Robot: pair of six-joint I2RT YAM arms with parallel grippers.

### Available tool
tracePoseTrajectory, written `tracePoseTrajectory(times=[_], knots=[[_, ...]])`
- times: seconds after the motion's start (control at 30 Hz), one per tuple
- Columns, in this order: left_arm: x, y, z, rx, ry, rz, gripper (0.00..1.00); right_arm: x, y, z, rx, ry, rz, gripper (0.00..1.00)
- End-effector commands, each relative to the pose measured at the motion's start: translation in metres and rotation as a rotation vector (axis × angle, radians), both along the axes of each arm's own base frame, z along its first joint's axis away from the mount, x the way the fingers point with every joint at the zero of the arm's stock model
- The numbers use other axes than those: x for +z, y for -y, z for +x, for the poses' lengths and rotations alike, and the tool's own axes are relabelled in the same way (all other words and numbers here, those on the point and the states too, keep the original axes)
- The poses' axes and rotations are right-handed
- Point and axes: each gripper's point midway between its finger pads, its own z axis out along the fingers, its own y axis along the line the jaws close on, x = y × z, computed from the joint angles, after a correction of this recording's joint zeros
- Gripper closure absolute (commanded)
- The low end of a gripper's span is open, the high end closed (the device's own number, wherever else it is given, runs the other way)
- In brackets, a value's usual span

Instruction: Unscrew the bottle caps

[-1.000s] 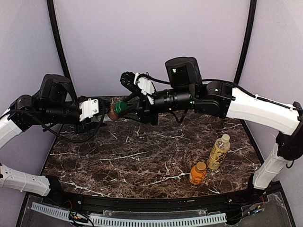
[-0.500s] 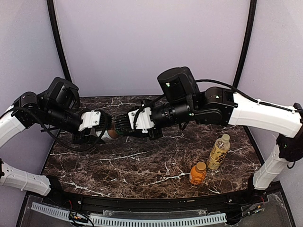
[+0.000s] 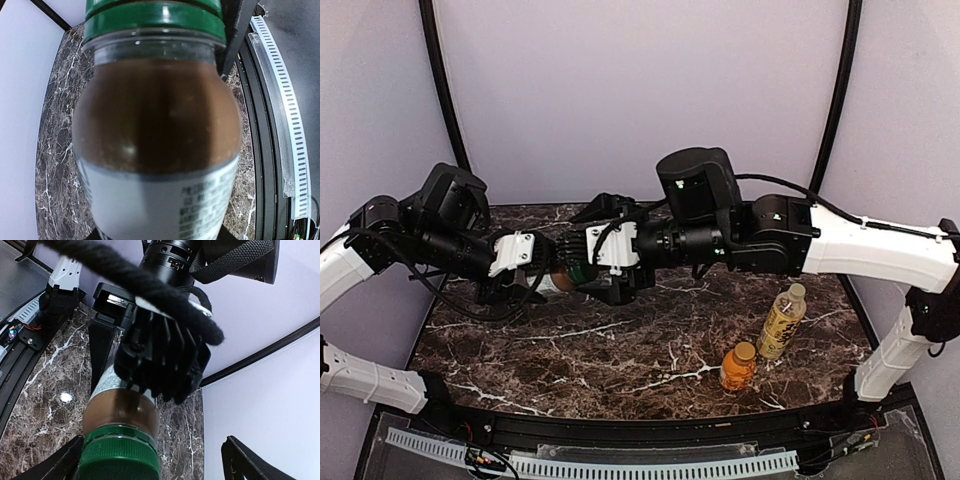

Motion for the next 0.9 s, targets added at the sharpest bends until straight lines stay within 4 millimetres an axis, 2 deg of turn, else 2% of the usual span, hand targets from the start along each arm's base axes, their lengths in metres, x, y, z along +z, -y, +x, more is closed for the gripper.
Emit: tracePoseTrajectory(times=[0.0,0.1,0.2,0.23,0.3,0.37,0.4,0.43,0.47,0.5,0.63,0.77,0.87], knots=[[0.009,0.006,-0.001,-0.011,0.030,-0.061,0.80,0.029,0.013,0.002,-0.077,-0.057,0.149,0.03],[0.012,0.005,0.008,0.028,0.069,-0.070,0.80,0.036,0.026,-0.003,-0.100,-0.171,0.198,0.01],[0.019,0.008,0.025,0.082,0.143,-0.093,0.80,0.053,0.033,0.000,-0.126,-0.432,0.284,0.01],[0.021,0.005,0.032,0.110,0.185,-0.084,0.80,0.059,0.034,0.005,-0.146,-0.549,0.319,0.01],[0.022,0.001,0.048,0.161,0.270,-0.070,0.79,0.066,0.036,0.028,-0.245,-0.795,0.394,0.01],[0.033,-0.003,0.069,0.231,0.385,-0.081,0.79,0.064,0.039,0.053,-0.382,-1.049,0.478,0.01],[0.030,-0.010,0.078,0.278,0.426,-0.052,0.79,0.062,0.040,0.059,-0.418,-1.103,0.499,0.01],[0.038,-0.009,0.085,0.294,0.482,-0.068,0.78,0.060,0.040,0.064,-0.455,-1.170,0.524,0.01],[0.038,-0.014,0.092,0.330,0.519,-0.049,0.77,0.057,0.040,0.068,-0.491,-1.240,0.548,0.04],[0.045,-0.014,0.096,0.341,0.564,-0.062,0.77,0.054,0.041,0.071,-0.519,-1.277,0.565,0.06],[0.054,-0.019,0.104,0.370,0.651,-0.064,0.75,0.051,0.030,0.072,-0.512,-1.337,0.569,0.11],[0.051,-0.020,0.102,0.362,0.662,-0.058,0.74,0.043,0.021,0.077,-0.524,-1.348,0.548,0.13],[0.051,-0.020,0.100,0.356,0.658,-0.065,0.74,0.042,0.017,0.079,-0.513,-1.347,0.540,0.20]])
